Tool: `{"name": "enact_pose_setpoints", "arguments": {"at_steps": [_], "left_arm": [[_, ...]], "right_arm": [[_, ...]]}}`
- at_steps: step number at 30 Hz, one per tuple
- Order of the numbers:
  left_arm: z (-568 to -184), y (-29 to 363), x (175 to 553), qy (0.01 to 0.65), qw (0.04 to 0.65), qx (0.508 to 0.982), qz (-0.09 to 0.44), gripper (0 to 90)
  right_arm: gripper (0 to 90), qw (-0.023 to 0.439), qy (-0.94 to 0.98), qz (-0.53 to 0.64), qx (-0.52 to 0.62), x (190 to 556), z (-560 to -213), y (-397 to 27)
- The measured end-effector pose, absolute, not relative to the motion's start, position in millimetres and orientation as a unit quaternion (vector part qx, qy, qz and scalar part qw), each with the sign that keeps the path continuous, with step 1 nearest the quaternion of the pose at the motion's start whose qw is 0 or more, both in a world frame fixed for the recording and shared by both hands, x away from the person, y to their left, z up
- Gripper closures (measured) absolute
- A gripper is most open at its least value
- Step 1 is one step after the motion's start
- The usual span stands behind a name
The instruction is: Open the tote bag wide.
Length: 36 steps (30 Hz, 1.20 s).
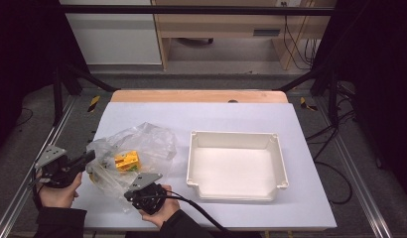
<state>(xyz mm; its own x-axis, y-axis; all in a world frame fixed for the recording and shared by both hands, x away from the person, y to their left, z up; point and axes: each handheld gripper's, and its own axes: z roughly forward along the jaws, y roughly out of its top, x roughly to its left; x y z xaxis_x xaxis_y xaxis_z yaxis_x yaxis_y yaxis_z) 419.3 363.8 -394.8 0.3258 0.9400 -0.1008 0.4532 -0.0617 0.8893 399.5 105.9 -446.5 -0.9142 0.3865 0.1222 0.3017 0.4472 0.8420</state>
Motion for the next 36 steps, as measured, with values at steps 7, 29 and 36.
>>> {"name": "enact_pose_setpoints", "arguments": {"at_steps": [7,29,36], "left_arm": [[-411.9,368.1,420.6,0.526,0.431,0.686,0.260,89.7],[-443.8,373.0,421.5,0.544,0.401,0.698,0.240,89.5],[-444.0,372.7,421.6,0.544,0.398,0.698,0.241,89.6]], "right_arm": [[90.0,0.041,0.861,0.460,0.212,400.6,-460.5,112.5],[80.3,0.041,0.880,0.418,0.223,402.3,-483.4,121.1],[72.6,0.059,0.847,0.480,0.220,399.9,-449.8,99.2]]}}
